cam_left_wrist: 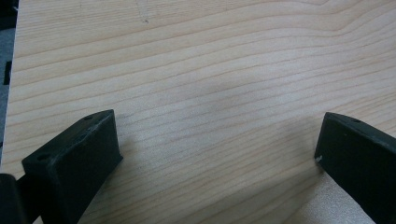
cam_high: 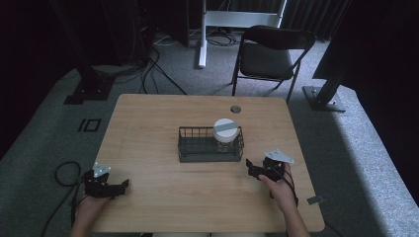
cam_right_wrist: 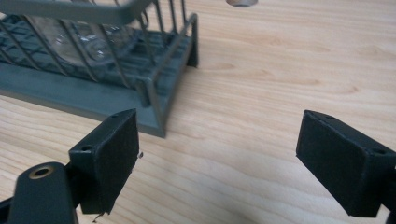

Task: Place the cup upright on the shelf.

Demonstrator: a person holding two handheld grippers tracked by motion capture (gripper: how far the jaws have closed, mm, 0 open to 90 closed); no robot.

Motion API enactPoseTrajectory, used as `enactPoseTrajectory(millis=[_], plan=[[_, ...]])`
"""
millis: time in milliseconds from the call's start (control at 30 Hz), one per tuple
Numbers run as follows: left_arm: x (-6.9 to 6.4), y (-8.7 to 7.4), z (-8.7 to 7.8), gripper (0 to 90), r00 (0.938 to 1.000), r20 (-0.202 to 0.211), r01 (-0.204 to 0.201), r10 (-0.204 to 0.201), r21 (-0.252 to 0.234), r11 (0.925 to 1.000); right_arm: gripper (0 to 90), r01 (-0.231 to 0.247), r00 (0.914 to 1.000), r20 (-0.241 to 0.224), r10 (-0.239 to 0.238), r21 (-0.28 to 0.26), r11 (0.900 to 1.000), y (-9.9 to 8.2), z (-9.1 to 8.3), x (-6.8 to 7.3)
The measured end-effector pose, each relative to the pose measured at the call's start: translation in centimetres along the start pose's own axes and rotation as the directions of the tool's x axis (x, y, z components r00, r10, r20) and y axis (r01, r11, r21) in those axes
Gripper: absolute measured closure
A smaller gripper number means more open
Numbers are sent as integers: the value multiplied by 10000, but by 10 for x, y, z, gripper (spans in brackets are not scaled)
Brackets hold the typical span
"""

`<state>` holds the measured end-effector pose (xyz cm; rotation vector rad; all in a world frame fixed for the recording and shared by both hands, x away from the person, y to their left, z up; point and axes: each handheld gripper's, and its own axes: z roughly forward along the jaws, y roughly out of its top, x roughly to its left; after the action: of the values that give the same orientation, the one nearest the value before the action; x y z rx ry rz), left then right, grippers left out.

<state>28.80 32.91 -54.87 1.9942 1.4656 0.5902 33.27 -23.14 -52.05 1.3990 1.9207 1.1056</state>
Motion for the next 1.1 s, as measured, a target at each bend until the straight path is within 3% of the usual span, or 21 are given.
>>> enactPoseTrajectory(millis=[667,867,967,1100], plan=[[0,0,0,1,10000,2,-1,1,-2,10000,130,-27,9947,1025,-36,614,9981,-21,-2,-24],[0,0,0,1,10000,2,-14,14,10,10000,130,-352,9902,1375,241,791,9962,-24,-3,-31],[0,0,0,1,10000,-1,-11,11,7,10000,129,-732,9832,1732,577,848,9937,-26,-3,-36],[0,0,0,1,10000,-1,-16,16,10,10000,129,-856,9777,2000,636,1031,9910,-28,-2,-39]])
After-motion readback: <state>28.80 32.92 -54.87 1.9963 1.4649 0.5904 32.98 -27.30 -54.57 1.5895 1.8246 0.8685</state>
